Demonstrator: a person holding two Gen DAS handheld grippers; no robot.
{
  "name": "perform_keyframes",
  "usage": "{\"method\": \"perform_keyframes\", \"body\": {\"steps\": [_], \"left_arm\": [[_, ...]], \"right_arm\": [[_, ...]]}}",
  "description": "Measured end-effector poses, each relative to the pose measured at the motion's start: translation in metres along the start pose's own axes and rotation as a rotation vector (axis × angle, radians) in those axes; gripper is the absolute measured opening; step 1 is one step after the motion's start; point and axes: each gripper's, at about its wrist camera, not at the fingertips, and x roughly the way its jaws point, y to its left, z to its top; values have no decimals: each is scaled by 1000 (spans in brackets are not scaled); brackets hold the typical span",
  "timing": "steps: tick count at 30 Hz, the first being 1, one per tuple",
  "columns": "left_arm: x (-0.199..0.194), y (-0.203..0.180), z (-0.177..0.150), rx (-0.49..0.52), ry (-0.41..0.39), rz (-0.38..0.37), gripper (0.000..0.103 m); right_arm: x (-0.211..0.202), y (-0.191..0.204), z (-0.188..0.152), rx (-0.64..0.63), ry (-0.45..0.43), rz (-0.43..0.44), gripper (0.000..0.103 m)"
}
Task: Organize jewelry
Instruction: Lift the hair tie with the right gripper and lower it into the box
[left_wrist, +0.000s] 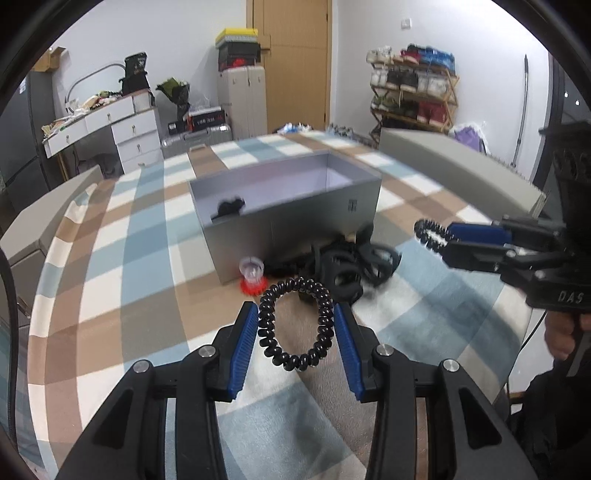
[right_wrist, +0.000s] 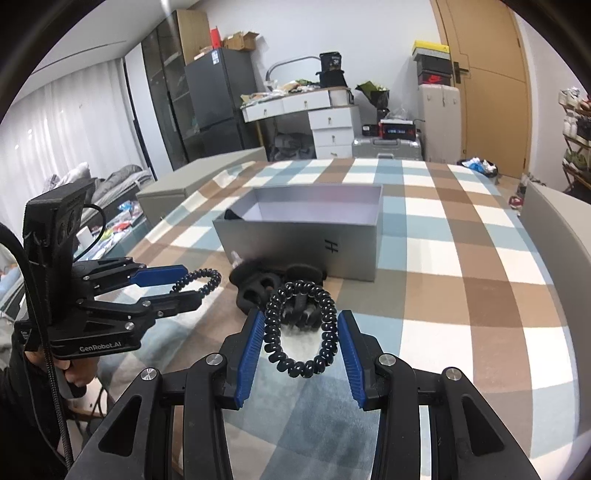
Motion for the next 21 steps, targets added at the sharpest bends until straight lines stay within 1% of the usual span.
{"method": "perform_keyframes", "body": {"steps": [4, 10, 13, 21], "left_arm": [[-7, 2, 8, -17, -62, 39, 37], [-6, 5, 22, -14, -95, 65, 37], [-2, 7, 28, -10, -119, 103, 37], [5, 21, 44, -56, -138, 110, 37]], "right_arm": [[-3, 2, 9, 4, -32, 6, 40], [-3, 5, 31, 8, -81, 11, 40], [-2, 5, 43, 14, -98, 17, 40], [1, -1, 69, 45, -134, 19, 40]]}}
